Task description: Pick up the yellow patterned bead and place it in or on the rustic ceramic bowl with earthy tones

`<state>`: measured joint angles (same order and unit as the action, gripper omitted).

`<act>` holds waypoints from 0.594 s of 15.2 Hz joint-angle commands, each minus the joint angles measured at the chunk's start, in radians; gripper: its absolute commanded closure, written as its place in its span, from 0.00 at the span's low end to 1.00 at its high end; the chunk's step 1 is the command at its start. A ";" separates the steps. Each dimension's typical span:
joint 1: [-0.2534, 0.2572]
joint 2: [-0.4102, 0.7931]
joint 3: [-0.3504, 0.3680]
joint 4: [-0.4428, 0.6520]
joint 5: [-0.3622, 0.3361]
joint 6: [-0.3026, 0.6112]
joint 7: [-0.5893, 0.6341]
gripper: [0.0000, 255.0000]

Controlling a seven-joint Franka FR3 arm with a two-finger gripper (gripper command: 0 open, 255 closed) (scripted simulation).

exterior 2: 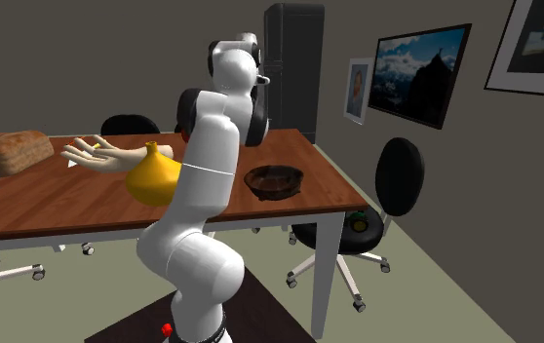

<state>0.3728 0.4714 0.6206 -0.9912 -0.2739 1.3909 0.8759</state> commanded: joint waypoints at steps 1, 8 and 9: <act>0.022 0.023 -0.003 0.066 -0.013 -0.043 -0.001 1.00; -0.104 -0.130 0.024 -0.111 0.066 -0.008 -0.044 1.00; -0.148 -0.187 0.025 -0.186 0.100 0.018 -0.067 1.00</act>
<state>0.2817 0.3544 0.6389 -1.0782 -0.2148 1.3722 0.8301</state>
